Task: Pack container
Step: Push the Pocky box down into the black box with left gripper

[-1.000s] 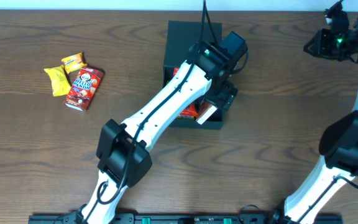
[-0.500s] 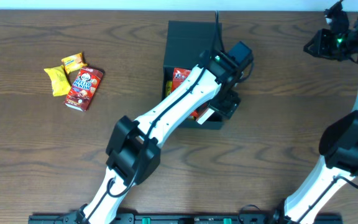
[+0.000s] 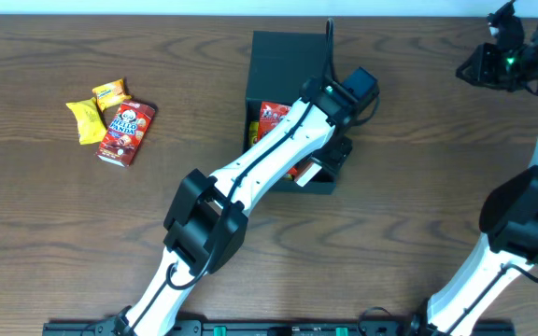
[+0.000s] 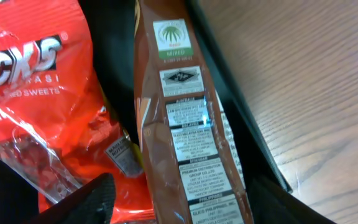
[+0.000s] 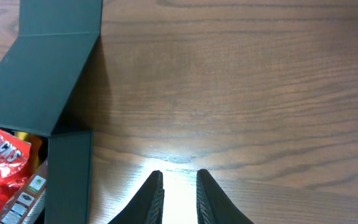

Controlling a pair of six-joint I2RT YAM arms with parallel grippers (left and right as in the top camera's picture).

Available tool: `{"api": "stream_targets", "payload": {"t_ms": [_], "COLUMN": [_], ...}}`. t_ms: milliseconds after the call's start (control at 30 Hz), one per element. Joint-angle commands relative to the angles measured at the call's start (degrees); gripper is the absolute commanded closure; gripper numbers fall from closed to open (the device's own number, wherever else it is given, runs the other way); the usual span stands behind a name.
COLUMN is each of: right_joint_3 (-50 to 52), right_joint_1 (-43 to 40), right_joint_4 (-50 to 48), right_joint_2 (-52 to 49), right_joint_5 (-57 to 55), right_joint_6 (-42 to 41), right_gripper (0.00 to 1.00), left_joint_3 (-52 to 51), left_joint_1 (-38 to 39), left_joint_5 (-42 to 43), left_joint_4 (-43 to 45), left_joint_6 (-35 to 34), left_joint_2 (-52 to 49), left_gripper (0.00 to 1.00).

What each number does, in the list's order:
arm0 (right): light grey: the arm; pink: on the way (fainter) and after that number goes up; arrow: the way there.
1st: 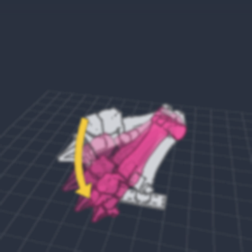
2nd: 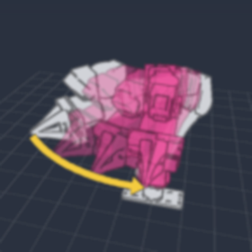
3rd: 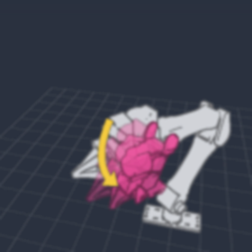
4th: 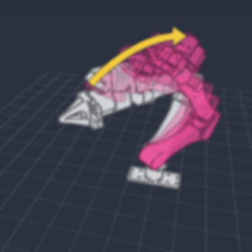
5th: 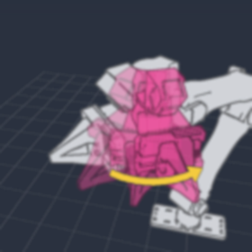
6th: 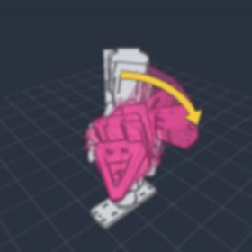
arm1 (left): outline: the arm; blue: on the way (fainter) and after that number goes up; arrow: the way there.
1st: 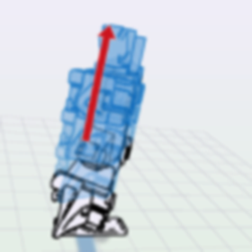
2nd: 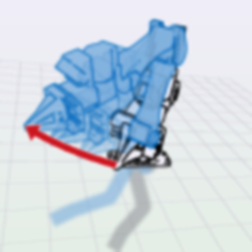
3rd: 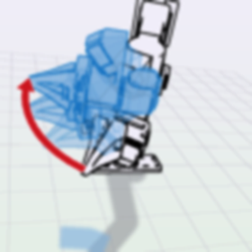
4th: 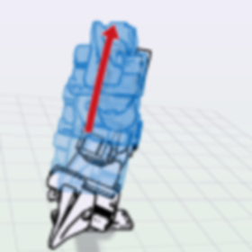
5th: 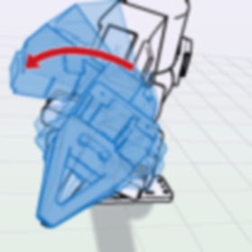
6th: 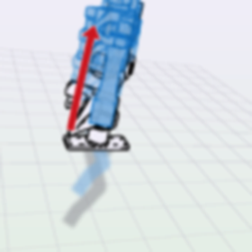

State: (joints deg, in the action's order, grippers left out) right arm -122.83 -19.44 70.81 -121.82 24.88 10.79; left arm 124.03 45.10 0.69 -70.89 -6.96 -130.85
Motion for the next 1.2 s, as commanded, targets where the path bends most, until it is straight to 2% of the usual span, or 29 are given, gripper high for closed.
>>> {"api": "stream_targets", "payload": {"t_ms": [0,167,333,500,700,900,1067,1167], "right_joint_3": [-0.17,-0.17,-0.17,-0.17,-0.17,-0.17,-0.17,-0.17], "right_joint_1": [-0.42,-0.42,-0.42,-0.42,-0.42,-0.42,-0.42,-0.42], "right_joint_4": [-0.09,-0.09,-0.11,-0.09,-0.09,-0.09,-0.07,-0.09], "right_joint_2": [1.4,1.4,1.4,1.4,1.4,1.4,1.4,1.4], "right_joint_5": [1.09,1.09,1.09,1.09,1.11,1.11,1.11,1.11], "right_joint_6": [0.39,0.39,0.39,0.39,0.37,0.37,0.37,0.37], "right_gripper": [0.82,0.82,0.82,0.82,0.82,0.82,0.82,0.82], "left_joint_3": [-0.13,-0.13,-0.13,-0.13,-0.13,0.39,5.05,9.94], "left_joint_1": [-0.17,-0.17,-0.2,-0.2,-0.31,-1.18,-1.31,-1.36], "left_joint_5": [-1.01,0.61,0.61,0.66,0.2,-0.35,-5.38,-10.34], "left_joint_4": [0.52,0.48,1.57,2.49,2.56,2.19,-0.5,-2.82], "left_joint_6": [0.81,0.83,0.83,0.79,0.55,0.07,-1.07,-4.15], "left_joint_2": [-0.72,-2.27,-2.47,-2.75,-2.75,-2.32,-1.99,-1.44], "left_gripper": [0.37,0.53,0.53,0.62,0.81,0.84,0.85,0.85]}}
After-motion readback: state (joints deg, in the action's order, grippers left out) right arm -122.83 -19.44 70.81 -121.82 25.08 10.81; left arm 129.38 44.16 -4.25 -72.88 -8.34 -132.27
